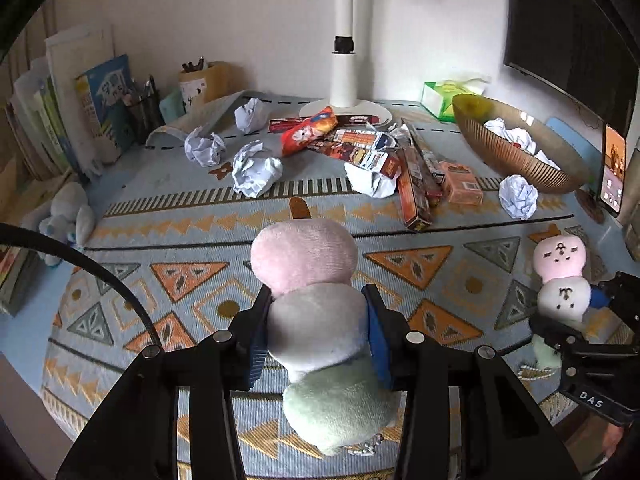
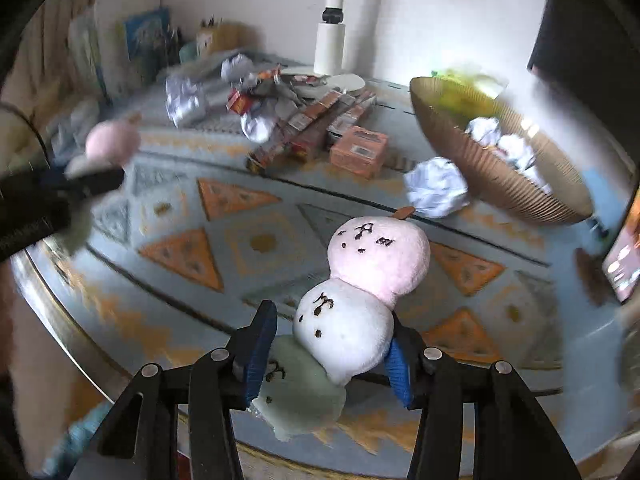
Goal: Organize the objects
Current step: 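Carry both plush stacks to the brown bowl and open both tools inside it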
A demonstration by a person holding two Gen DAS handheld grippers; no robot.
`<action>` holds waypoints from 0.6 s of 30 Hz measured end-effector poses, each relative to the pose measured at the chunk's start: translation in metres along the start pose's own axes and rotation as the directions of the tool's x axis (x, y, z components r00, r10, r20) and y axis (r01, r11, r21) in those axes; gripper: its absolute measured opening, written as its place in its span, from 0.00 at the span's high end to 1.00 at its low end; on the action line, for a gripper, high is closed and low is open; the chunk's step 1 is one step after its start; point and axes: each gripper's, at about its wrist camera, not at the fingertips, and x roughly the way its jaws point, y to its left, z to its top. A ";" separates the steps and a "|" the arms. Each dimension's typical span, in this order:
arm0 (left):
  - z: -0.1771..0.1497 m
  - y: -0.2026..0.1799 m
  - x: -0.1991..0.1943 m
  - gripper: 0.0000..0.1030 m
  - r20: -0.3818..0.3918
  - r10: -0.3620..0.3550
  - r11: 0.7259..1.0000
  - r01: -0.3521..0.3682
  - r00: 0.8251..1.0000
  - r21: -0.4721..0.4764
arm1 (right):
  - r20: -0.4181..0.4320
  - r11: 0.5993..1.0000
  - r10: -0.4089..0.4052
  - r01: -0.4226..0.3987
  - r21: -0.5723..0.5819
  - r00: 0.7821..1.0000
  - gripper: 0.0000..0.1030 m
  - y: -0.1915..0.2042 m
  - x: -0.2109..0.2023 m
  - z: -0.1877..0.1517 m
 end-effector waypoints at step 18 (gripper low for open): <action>-0.007 -0.008 0.001 0.61 -0.015 -0.052 0.999 0.051 0.999 -0.019 | -0.067 0.987 0.056 -0.045 0.152 0.996 0.07 -0.019 0.015 -0.012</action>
